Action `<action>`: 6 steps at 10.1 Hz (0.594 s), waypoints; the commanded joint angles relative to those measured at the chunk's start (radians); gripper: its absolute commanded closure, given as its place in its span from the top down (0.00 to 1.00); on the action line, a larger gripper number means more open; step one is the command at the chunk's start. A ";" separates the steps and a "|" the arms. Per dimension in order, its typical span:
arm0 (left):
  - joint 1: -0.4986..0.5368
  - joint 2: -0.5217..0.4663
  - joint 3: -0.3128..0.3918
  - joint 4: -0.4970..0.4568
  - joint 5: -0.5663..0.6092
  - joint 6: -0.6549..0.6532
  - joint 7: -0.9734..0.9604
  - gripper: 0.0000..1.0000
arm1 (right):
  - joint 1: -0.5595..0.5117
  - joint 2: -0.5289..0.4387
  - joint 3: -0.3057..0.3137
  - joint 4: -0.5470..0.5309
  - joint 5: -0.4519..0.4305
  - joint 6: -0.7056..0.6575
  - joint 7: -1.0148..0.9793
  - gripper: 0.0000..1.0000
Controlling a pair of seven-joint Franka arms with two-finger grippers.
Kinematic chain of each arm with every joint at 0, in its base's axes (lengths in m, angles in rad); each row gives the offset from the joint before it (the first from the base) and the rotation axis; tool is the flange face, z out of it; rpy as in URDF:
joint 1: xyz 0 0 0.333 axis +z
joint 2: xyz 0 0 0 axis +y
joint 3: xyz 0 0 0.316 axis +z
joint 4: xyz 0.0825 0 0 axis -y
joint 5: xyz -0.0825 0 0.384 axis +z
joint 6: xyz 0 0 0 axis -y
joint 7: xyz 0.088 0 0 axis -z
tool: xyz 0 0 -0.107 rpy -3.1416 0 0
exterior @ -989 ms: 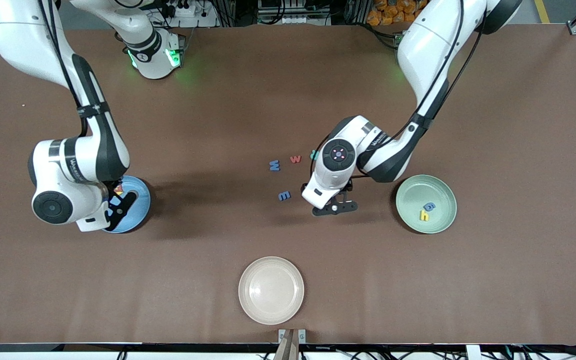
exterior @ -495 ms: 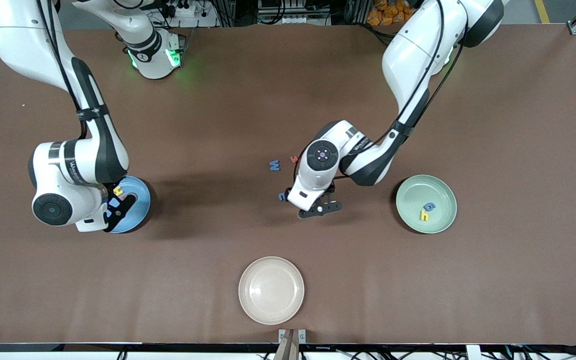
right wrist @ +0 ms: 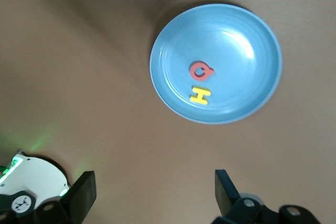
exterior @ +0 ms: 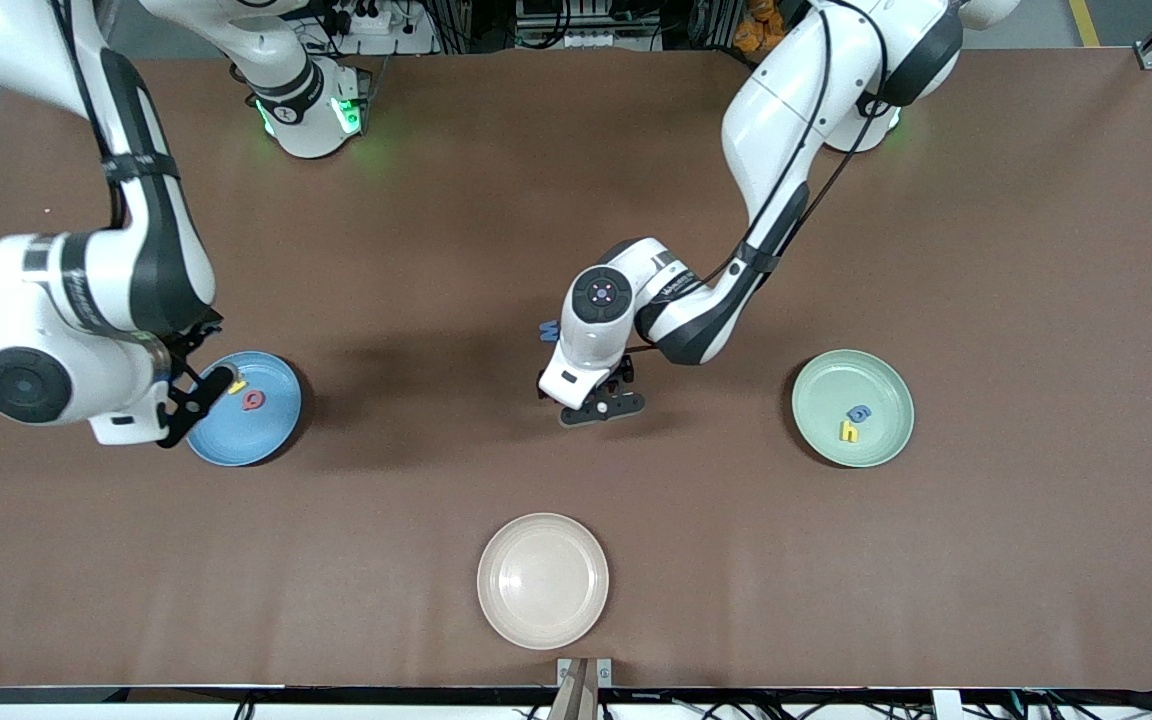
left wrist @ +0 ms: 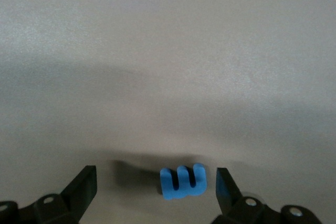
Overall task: Sort uppercase to blue plate, lowercase to green plate
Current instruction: 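Place the pink O on the blue plate while the left gripper reaches letters, then grasp the blue E with the left gripper while the right gripper withdraws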
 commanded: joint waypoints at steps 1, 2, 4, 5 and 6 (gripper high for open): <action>-0.067 0.056 0.063 0.089 -0.019 -0.002 -0.036 1.00 | -0.011 -0.048 0.009 0.081 -0.010 -0.085 0.085 1.00; -0.067 0.065 0.063 0.111 -0.019 -0.002 -0.038 1.00 | -0.011 -0.079 0.009 0.101 -0.010 -0.111 0.141 1.00; -0.068 0.082 0.063 0.134 -0.019 -0.002 -0.036 1.00 | -0.002 -0.180 0.017 0.097 0.006 -0.139 0.413 1.00; -0.068 0.082 0.066 0.133 -0.018 -0.002 -0.034 1.00 | 0.008 -0.224 0.018 0.094 0.007 -0.148 0.504 1.00; -0.068 0.082 0.068 0.130 -0.018 -0.003 -0.033 1.00 | 0.008 -0.254 0.017 0.091 0.033 -0.156 0.572 1.00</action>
